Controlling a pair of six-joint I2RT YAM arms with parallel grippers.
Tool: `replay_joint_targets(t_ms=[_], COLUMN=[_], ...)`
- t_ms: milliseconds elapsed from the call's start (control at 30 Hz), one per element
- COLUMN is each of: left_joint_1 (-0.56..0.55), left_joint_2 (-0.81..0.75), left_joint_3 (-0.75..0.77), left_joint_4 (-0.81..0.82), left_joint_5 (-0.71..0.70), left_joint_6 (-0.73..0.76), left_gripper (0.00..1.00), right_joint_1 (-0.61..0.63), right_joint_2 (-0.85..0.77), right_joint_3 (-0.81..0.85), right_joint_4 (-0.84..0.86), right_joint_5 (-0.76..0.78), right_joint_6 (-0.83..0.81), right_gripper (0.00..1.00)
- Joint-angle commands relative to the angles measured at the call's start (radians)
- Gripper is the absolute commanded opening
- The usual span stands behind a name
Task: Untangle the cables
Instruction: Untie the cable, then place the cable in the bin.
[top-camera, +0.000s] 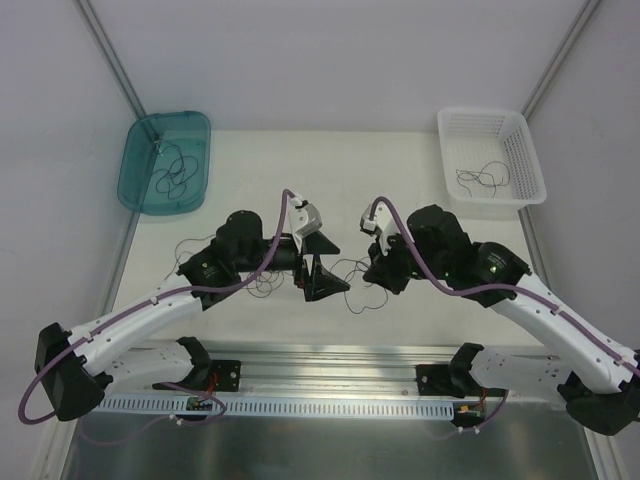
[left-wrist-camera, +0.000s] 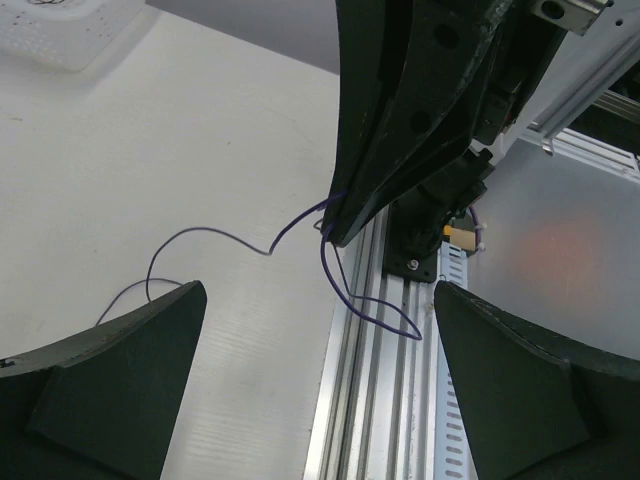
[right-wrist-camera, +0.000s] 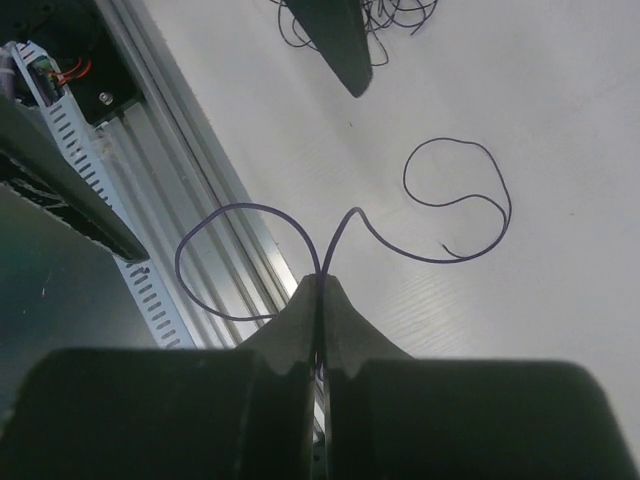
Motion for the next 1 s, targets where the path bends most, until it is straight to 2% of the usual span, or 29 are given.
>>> replay_joint_targets(t_ms=[0, 300, 400, 633, 667, 767, 800, 833, 867, 967], left_joint_1=[-0.011, -0.012, -0.014, -0.017, -0.015, -0.017, -0.017, -0.017, -0.017, -0.017], left_joint_2=[0.022, 0.128, 0.152, 0.149, 0.148, 0.140, 0.137, 0.133, 0.131, 0.117], left_joint_3=[-0.018, 0.020, 0.031, 0.011, 0.008, -0.001, -0.007, -0.009, -0.012, -0.023], left_joint_4=[0.145, 0.156, 0.172, 0.202, 0.205, 0.208, 0.208, 0.208, 0.208, 0.204], left_joint_5=[0.113, 0.182, 0.220, 0.266, 0.268, 0.267, 0.264, 0.262, 0.254, 0.221], left_joint_6=[0.033, 0.060, 0.065, 0.077, 0.077, 0.080, 0.080, 0.080, 0.083, 0.086], left_gripper=[0.99, 0.87, 0.78, 0.49, 0.37, 0.21, 0.11, 0.05, 0.01, 0.00], right_joint_1=[0.011, 0.025, 0.026, 0.026, 0.028, 0.028, 0.028, 0.028, 0.028, 0.028], right_joint_2=[-0.024, -0.041, -0.039, -0.041, -0.041, -0.041, -0.042, -0.044, -0.045, -0.062], right_joint_3=[-0.008, -0.018, -0.030, -0.054, -0.059, -0.064, -0.068, -0.071, -0.073, -0.079], right_joint_4=[0.057, 0.078, 0.083, 0.095, 0.097, 0.097, 0.095, 0.095, 0.092, 0.075], right_joint_5=[-0.091, -0.196, -0.216, -0.226, -0.224, -0.216, -0.213, -0.210, -0.201, -0.175], right_joint_6=[-0.046, -0.077, -0.078, -0.081, -0.081, -0.081, -0.081, -0.081, -0.081, -0.081], right_gripper=[0.01, 0.01, 0.01, 0.01, 0.01, 0.01, 0.01, 0.01, 0.01, 0.01])
